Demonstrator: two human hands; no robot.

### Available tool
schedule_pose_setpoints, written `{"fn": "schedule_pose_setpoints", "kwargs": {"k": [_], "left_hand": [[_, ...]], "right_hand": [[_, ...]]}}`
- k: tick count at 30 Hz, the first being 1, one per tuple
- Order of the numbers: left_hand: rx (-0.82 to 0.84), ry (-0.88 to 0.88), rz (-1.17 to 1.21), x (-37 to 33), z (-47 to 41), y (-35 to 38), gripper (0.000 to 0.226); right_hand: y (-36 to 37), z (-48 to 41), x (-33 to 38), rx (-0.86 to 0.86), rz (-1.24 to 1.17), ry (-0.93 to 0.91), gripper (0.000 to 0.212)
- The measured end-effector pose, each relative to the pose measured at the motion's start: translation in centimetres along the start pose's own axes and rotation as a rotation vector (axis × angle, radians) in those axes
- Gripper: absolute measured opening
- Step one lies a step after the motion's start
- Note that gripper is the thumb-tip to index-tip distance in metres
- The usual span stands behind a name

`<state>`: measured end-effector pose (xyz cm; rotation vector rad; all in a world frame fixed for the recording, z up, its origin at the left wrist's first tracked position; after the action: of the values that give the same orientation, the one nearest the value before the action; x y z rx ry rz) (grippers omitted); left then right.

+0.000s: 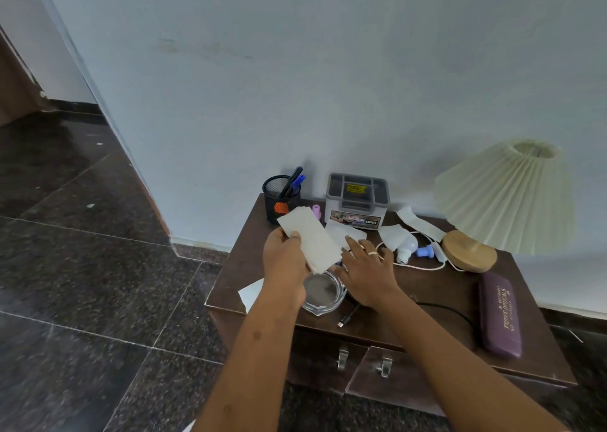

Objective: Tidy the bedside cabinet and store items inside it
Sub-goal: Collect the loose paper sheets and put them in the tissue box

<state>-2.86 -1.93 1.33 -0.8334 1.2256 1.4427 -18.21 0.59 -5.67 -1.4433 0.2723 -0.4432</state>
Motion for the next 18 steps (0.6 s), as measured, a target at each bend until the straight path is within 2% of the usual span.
{"fn": "schedule_pose_setpoints", "kwargs": {"k": [4,9,15,18], "left_hand": [[0.011,0.003,0.003,0.0,0.0,0.6,0.021],[0.011,0.006,-0.024,0.0,-0.3,0.6,0.018],[0.022,0.019,-0.055,-0.2,-0.3,0.4,0.017],[0.033,0.023,-0.066,-0.3,-0.1,0.4,0.017]], "right_hand": [[1.2,-1.0,-0.2,0.080,0.001,0.043,0.052],[1.4,-1.6,0.1,0.101,-0.052,0.046,0.051],[1.7,-2.0,-0.3,0.130,-0.119,0.104,0.062],[1.3,-1.7,-0.3,0.123,-0.148,0.105,0.058]]}}
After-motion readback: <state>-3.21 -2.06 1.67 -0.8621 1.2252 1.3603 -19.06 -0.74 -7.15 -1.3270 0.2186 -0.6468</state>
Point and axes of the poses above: each hand's wrist, its own z-axis away from the middle knuckle, its own y-axis out of the palm, x = y × z, the point moved 5 cm from there along -z, towards the middle knuckle, and after that the axes turned 12 degrees about y, right-handed, at the moved point
